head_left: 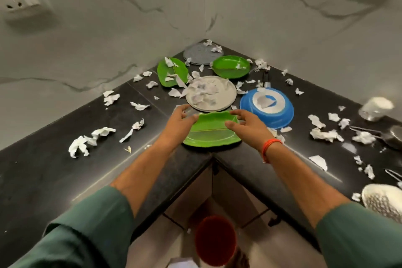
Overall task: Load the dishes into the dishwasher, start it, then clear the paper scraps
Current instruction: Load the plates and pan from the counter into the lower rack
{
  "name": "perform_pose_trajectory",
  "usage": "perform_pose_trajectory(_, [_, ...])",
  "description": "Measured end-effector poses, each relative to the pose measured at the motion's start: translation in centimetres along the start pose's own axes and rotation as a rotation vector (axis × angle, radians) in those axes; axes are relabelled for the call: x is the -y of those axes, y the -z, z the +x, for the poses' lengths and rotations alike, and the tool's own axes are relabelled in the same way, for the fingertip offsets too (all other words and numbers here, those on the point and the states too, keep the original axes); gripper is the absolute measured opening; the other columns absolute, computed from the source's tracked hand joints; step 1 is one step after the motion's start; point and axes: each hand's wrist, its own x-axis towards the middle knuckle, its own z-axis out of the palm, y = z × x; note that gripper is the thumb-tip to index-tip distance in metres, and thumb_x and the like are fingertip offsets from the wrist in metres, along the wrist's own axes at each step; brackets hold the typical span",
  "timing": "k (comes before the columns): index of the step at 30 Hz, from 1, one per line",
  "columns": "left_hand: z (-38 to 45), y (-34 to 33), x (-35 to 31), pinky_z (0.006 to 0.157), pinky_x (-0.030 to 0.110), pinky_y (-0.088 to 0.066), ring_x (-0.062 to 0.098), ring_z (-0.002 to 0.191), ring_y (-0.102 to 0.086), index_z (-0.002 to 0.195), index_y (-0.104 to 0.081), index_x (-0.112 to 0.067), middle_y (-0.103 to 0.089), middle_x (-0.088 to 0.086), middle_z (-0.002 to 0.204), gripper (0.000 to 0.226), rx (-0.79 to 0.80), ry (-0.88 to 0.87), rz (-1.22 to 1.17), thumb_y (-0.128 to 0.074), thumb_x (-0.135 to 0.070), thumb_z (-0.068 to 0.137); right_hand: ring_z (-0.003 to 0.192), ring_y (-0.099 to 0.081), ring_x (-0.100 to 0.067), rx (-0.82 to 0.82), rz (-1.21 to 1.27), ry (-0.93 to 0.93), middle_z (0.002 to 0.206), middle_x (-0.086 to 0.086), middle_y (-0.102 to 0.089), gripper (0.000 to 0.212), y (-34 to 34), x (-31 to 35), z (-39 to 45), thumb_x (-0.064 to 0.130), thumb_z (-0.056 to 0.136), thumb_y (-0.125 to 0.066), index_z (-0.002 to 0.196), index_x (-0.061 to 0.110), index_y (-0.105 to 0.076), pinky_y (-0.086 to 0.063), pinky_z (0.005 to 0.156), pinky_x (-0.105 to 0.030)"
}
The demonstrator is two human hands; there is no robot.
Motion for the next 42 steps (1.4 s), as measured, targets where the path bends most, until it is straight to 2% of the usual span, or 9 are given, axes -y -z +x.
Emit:
perform_pose_trajectory(7, [7.5,-0.6,-1.2,0.088,0.031,-0.047,0.014,0.101,-0.058,0.149,-0.042,-0.015,-0.058,0.015,0.134,0.055,-0.028,0.114,-0.071,-0.062,-0.024,0.099,0.128,-0.052,-0.025,0.08,-0.052,-0.032,0.136,-0.01,-0.057,0.048,1.9,0.4,7.9,0.034,0.092,-0.065,0.137,0.018,-0.055,-0.041,0.106,-0.036])
perform_pose_trajectory(12, [15.1,-0.9,-0.4,0.101,0.038,-0.047,0.032,0.132,-0.052,0.152,-0.037,-0.013,-0.05,0.014,0.147,0.06,-0.01,0.218,-0.076,-0.062,-0.028,0.099,0.118,-0.059,-0.028,0.065,-0.085,-0.116,0.125,-0.01,-0.06,0.047,0.7,-0.2,14.2,0.036,0.092,-0.064,0.134,0.017,-0.056,-0.045,0.102,-0.035])
perform_pose_trajectory(17, [20.4,-0.8,0.3,0.071,0.028,-0.042,0.019,0.09,-0.054,0.117,-0.055,-0.013,-0.057,0.008,0.104,0.021,-0.013,0.363,-0.095,-0.058,-0.023,0.099,0.122,-0.056,-0.032,0.091,-0.14,-0.215,0.14,-0.014,-0.054,0.05,-1.2,-0.7,19.2,0.037,0.096,-0.058,0.14,0.014,-0.051,-0.042,0.101,-0.035])
perform_pose_trajectory(22, [22.9,-0.3,0.5,0.077,0.029,-0.047,0.018,0.078,-0.056,0.122,-0.049,-0.011,-0.055,0.007,0.087,0.025,-0.025,0.403,-0.126,-0.057,-0.02,0.099,0.129,-0.05,-0.034,-0.033,0.088,-0.341,0.14,-0.014,-0.054,0.055,-2.2,-1.0,21.8,0.031,0.092,-0.063,0.139,0.006,-0.051,-0.041,0.109,-0.041])
perform_pose_trajectory(25, [23.6,0.3,0.7,0.064,0.027,-0.047,0.022,0.085,-0.059,0.127,-0.054,-0.004,-0.06,0.012,0.099,0.033,-0.021,0.398,-0.102,-0.057,-0.018,0.097,0.101,-0.058,-0.03,-0.181,0.294,-0.414,0.111,-0.014,-0.06,0.054,-2.6,-2.1,22.6,0.038,0.074,-0.069,0.121,0.012,-0.06,-0.05,0.092,-0.044])
perform_pose_trajectory(28, [23.8,1.1,1.0,0.057,0.025,-0.038,0.019,0.07,-0.054,0.114,-0.057,-0.005,-0.058,0.011,0.093,0.019,-0.03,0.397,-0.071,-0.053,-0.014,0.097,0.067,-0.055,-0.025,-0.279,0.432,-0.439,0.073,-0.01,-0.057,0.013,-2.4,-2.2,22.4,0.024,0.082,-0.067,0.081,0.013,-0.06,-0.047,0.062,-0.034])
perform_pose_trajectory(33, [23.1,1.5,1.7,0.058,0.023,-0.04,0.014,0.069,-0.057,0.092,-0.055,-0.012,-0.067,0.013,0.097,0.011,0.072,0.396,-0.066,-0.047,-0.01,0.1,0.055,-0.046,-0.016,-0.22,0.582,-0.419,0.067,-0.006,-0.052,0.013,-3.0,0.0,21.9,0.02,0.092,-0.065,0.086,0.012,-0.058,-0.047,0.053,-0.029])
perform_pose_trajectory(38, [23.1,2.1,2.0,0.055,0.025,-0.034,0.013,0.063,-0.045,0.121,-0.052,-0.012,-0.055,0.009,0.088,0.026,0.126,0.291,-0.004,-0.053,-0.008,0.095,0.094,-0.064,-0.032,-0.317,0.208,-0.232,0.099,-0.011,-0.068,0.032,-2.0,3.3,21.5,0.029,0.083,-0.067,0.107,0.007,-0.07,-0.055,0.082,-0.041])
perform_pose_trajectory(42, [22.9,3.1,1.3,0.079,0.03,-0.043,0.024,0.099,-0.057,0.138,-0.049,-0.012,-0.059,0.016,0.126,0.045,0.056,0.213,0.062,-0.061,-0.013,0.095,0.096,-0.064,-0.039,-0.437,-0.23,-0.017,0.102,-0.016,-0.071,0.022,-1.1,5.7,19.7,0.029,0.094,-0.057,0.102,0.014,-0.072,-0.052,0.08,-0.042])
